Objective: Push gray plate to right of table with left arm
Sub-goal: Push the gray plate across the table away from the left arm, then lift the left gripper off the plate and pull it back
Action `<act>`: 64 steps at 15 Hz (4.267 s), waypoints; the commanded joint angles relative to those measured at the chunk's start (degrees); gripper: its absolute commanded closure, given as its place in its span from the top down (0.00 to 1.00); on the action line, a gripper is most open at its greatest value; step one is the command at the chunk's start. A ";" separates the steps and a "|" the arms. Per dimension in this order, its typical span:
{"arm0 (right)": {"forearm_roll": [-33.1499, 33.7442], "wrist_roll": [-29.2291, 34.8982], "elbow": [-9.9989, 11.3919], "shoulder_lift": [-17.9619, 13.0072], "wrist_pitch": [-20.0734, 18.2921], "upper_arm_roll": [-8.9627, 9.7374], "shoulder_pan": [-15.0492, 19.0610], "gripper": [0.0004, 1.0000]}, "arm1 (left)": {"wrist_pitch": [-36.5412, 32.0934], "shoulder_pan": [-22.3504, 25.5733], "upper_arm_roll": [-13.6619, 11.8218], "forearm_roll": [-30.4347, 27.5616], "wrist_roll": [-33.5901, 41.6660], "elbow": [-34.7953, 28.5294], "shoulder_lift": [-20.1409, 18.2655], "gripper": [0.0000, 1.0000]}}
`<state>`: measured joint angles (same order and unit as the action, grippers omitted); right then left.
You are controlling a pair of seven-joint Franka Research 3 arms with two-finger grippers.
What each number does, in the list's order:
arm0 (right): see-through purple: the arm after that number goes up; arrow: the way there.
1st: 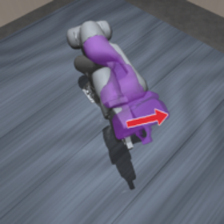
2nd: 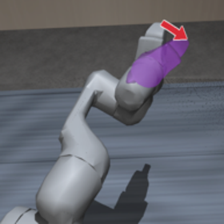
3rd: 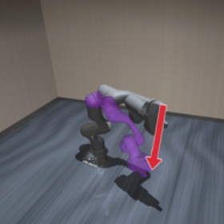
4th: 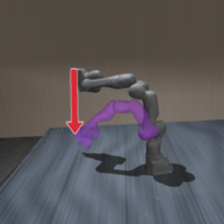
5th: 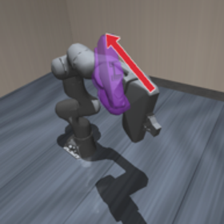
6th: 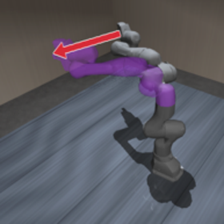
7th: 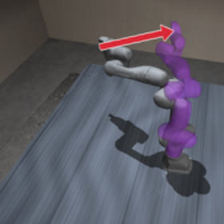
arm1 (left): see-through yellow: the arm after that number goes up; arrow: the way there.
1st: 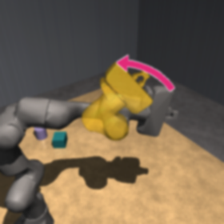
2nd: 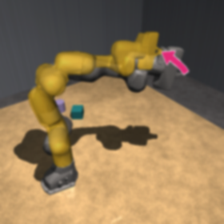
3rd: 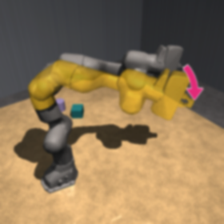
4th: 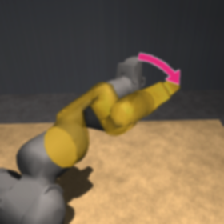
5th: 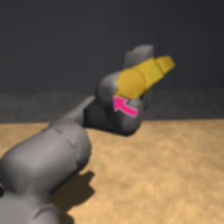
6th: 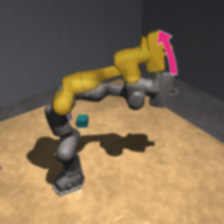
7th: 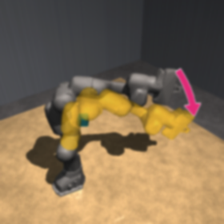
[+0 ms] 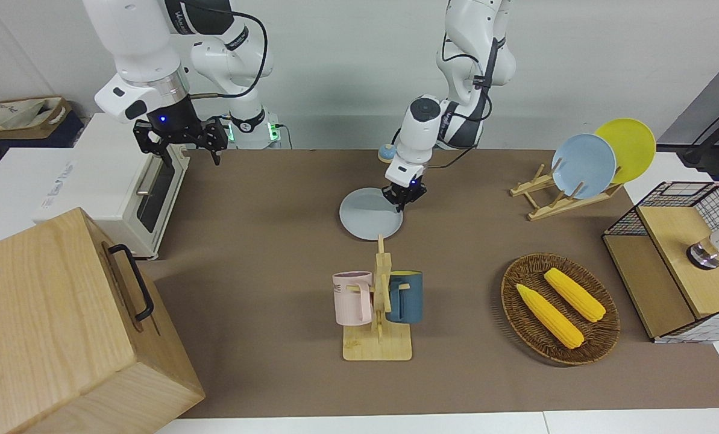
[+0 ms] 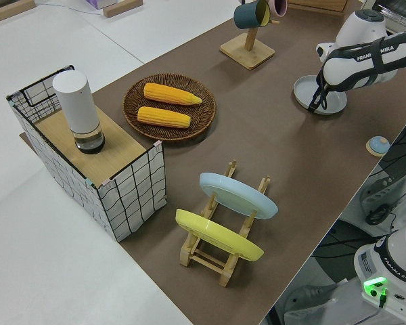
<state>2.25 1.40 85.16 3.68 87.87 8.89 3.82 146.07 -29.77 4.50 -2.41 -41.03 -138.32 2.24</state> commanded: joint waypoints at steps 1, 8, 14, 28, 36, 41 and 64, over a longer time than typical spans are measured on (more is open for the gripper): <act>-0.40 0.18 -0.08 -0.34 -0.60 -0.01 0.04 0.98 | -2.44 -4.58 -0.28 0.39 -5.72 5.51 5.66 0.00; -0.40 0.18 -0.08 -0.34 -0.60 -0.01 0.04 0.98 | -3.86 -10.21 -0.19 0.47 -14.07 12.98 10.23 0.00; -0.40 0.18 -0.08 -0.34 -0.60 -0.01 0.04 0.98 | -5.88 -14.08 0.07 2.58 -22.24 21.85 17.08 0.00; -0.40 0.18 -0.08 -0.34 -0.60 -0.01 0.04 0.98 | -9.22 -19.10 0.16 4.17 -29.72 33.21 23.86 0.00; -0.40 0.18 -0.08 -0.34 -0.60 -0.01 0.04 0.98 | -11.67 -18.57 -0.02 4.43 -29.03 35.04 23.60 0.84; -0.40 0.18 -0.08 -0.34 -0.60 -0.01 0.04 0.98 | -13.00 -18.30 -0.02 4.52 -28.84 35.84 23.42 0.99; -0.40 0.18 -0.08 -0.42 -0.60 -0.01 0.04 0.98 | -37.25 8.31 -0.46 -3.66 14.29 26.53 0.05 0.99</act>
<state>2.25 1.40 85.16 3.67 87.87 8.89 3.82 110.85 -24.77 3.58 -4.87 -31.58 -109.35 5.46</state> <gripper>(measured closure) 0.013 0.004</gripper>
